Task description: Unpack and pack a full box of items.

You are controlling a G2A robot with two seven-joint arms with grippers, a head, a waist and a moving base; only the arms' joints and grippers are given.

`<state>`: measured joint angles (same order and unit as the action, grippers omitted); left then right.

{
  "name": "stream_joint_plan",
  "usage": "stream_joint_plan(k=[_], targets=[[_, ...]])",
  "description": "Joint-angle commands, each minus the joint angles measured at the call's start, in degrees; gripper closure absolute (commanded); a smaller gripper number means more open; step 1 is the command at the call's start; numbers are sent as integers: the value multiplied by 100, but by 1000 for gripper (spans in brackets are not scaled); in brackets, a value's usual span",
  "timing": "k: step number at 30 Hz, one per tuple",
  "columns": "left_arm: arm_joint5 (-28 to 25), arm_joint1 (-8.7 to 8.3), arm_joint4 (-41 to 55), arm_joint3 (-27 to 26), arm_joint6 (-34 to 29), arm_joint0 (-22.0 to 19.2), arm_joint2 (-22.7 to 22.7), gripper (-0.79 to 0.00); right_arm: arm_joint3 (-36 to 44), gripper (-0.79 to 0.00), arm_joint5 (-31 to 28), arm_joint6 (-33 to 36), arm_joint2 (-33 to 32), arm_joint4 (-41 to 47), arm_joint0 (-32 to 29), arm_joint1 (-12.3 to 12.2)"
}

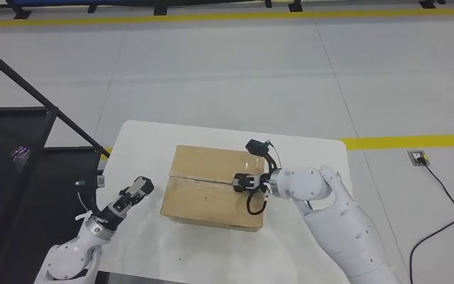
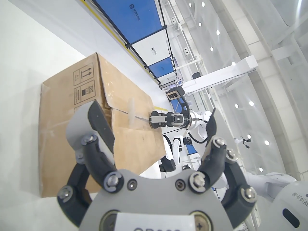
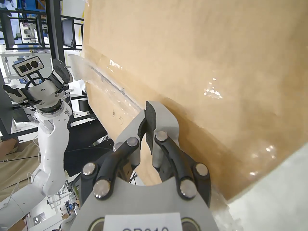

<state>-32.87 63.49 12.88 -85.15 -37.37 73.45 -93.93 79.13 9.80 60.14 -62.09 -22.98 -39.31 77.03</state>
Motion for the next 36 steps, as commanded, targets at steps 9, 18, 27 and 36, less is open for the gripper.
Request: stream_joint_plan(k=[9, 18, 27, 36], targets=[[8, -19, 4, 72, -43, -72, 68, -785, 843, 0, 208, -25, -677, -169, -779, -221], [-21, -26, -23, 174, -96, -106, 203, -785, 1465, 0, 407, -113, -1091, -258, -1352, -357], [-90, -22, 199, 262, -322, -151, 419, -785, 1042, 0, 265, -210, -605, -149, -949, -299], [-204, -7, 286, 202, -311, -125, 616, -785, 123, 0, -40, -609, 248, 174, -141, -74]])
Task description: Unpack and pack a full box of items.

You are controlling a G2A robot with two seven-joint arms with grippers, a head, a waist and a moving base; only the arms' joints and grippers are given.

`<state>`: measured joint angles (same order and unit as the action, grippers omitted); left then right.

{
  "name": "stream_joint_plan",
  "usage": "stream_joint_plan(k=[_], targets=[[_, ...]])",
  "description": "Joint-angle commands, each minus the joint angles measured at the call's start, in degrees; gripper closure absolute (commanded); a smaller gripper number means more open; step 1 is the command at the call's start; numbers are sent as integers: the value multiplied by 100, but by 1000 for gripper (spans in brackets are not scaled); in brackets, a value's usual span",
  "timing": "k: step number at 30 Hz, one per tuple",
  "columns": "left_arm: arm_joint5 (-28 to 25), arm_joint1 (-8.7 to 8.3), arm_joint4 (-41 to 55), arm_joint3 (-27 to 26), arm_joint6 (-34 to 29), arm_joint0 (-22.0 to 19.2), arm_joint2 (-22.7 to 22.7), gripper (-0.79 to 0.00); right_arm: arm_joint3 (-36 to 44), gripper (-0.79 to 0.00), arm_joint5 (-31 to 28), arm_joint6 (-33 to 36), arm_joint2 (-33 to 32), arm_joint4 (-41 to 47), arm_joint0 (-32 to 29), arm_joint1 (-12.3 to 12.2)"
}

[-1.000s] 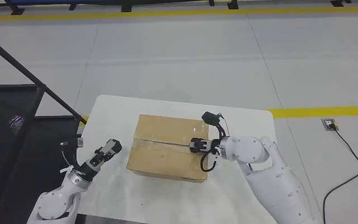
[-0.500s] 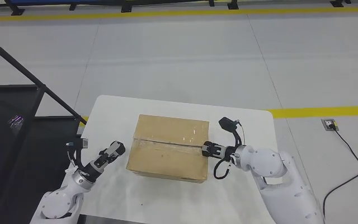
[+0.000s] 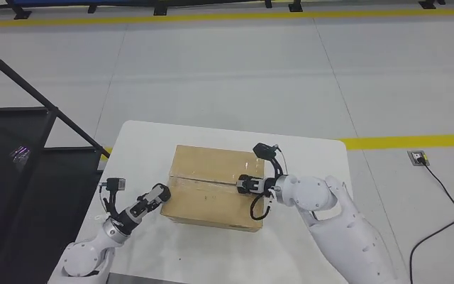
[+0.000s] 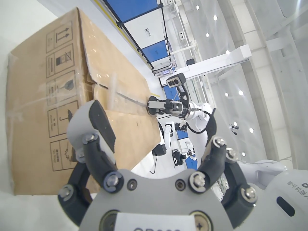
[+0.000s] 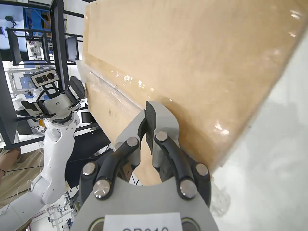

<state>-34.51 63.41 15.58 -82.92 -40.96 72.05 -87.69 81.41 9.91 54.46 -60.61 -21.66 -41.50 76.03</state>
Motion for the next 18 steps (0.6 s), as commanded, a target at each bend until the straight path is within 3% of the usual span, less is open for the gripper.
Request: stream_joint_plan(k=[1, 18], targets=[[-70, 0, 55, -38, 85, 44, -30, -785, -238, 0, -101, -103, 212, 85, 187, 64], [-685, -139, 517, 33, 648, 1127, -1462, -785, -2631, 0, -944, -819, 2208, 1034, 2090, 1125]])
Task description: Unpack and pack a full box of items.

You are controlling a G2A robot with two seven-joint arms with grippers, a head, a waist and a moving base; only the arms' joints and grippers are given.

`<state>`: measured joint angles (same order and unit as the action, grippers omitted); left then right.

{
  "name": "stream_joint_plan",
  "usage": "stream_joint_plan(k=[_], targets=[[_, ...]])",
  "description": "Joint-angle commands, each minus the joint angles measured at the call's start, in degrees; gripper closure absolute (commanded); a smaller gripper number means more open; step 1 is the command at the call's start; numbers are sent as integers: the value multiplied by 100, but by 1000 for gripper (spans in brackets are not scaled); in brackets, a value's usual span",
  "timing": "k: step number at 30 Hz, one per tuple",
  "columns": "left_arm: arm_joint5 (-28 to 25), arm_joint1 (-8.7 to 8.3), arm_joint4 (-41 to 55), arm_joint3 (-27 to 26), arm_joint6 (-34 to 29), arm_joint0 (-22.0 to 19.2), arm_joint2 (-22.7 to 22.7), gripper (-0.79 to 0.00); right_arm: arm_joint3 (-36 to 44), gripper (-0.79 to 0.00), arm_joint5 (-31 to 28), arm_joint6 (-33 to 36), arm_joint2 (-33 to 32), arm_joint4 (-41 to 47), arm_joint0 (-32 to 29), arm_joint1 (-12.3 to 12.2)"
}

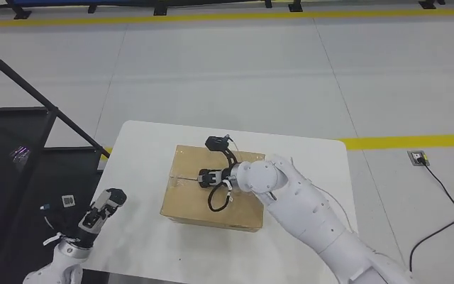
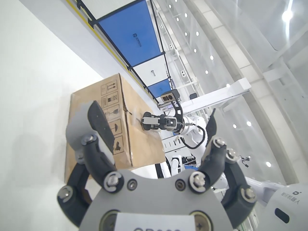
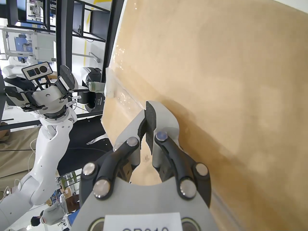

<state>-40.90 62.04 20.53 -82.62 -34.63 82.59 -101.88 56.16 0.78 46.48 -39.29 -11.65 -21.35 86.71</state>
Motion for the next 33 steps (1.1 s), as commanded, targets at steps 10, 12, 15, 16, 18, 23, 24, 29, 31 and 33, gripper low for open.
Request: stream_joint_plan(k=[10, 12, 15, 16, 18, 23, 24, 29, 31, 33], targets=[[-236, -21, 364, -64, -11, 468, -357, -785, -1118, 0, -458, -376, 770, 324, 699, 767], [-229, -25, 397, -51, -31, 480, -383, -785, -1285, 0, -528, -448, 868, 350, 781, 901], [-252, -29, 443, -16, -64, 491, -416, -785, -1523, 0, -634, -548, 990, 386, 887, 1093], [-258, -31, 453, -2, -74, 493, -426, -785, -1604, 0, -659, -581, 1024, 398, 916, 1155], [-262, -34, 489, 32, -105, 499, -441, -785, -1767, 0, -718, -637, 1084, 409, 984, 1275], [-288, -39, 591, 122, -174, 507, -476, -785, -2177, 0, -697, -1035, 1216, 265, 1147, 1555], [-296, -40, 621, 139, -189, 512, -480, -785, -2247, 0, -642, -1106, 1244, 225, 1170, 1610], [-322, -49, 733, 239, -274, 538, -539, -785, -2650, 0, -660, -1055, 1286, 270, 1283, 1854], [-316, -52, 792, 291, -308, 534, -558, -785, -2762, 0, -774, -1049, 1331, 213, 1319, 1947], [-294, -57, 837, 342, -358, 519, -567, -785, -2881, 0, -851, -1137, 1360, 160, 1342, 2037]])
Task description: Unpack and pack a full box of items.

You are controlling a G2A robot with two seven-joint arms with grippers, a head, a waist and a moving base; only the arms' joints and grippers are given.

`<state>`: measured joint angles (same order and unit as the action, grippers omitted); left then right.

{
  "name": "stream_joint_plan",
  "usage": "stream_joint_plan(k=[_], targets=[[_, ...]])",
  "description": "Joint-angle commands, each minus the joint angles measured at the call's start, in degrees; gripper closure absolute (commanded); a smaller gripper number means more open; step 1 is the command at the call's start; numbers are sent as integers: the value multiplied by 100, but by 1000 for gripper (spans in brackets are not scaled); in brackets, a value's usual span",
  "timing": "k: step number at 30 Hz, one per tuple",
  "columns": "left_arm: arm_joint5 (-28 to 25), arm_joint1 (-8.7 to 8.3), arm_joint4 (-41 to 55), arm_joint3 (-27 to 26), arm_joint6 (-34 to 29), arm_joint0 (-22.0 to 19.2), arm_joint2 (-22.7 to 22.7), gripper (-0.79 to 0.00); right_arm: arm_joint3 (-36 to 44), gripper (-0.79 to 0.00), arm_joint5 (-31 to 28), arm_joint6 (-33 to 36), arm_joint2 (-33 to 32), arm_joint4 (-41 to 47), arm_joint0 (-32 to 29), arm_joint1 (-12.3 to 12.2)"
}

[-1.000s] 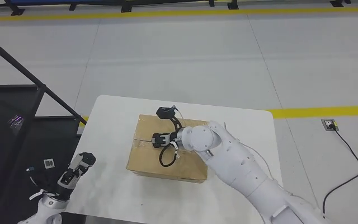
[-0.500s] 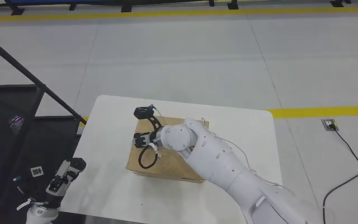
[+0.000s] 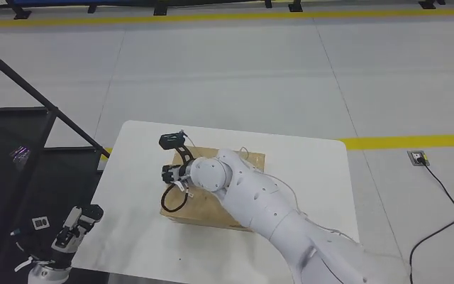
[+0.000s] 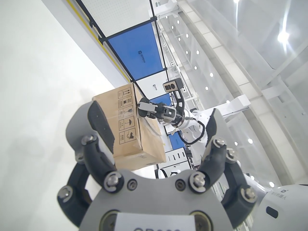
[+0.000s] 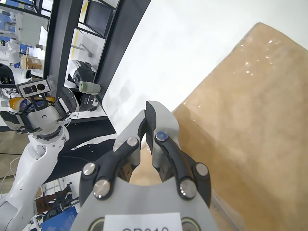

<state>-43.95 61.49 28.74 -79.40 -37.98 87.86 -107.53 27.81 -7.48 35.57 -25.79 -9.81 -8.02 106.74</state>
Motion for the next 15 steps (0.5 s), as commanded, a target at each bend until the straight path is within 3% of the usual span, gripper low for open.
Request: stream_joint_plan(k=[1, 6, 15], targets=[[15, -4, 38, 37, -53, -17, -3, -785, -90, 0, -102, -99, 28, -65, 18, 76], [25, -10, 108, 100, -145, -42, -6, -785, -370, 0, -287, -369, 55, -205, 50, 251], [15, -18, 172, 130, -281, -53, -15, -785, -736, 0, -471, -107, 84, -405, 162, 493]])
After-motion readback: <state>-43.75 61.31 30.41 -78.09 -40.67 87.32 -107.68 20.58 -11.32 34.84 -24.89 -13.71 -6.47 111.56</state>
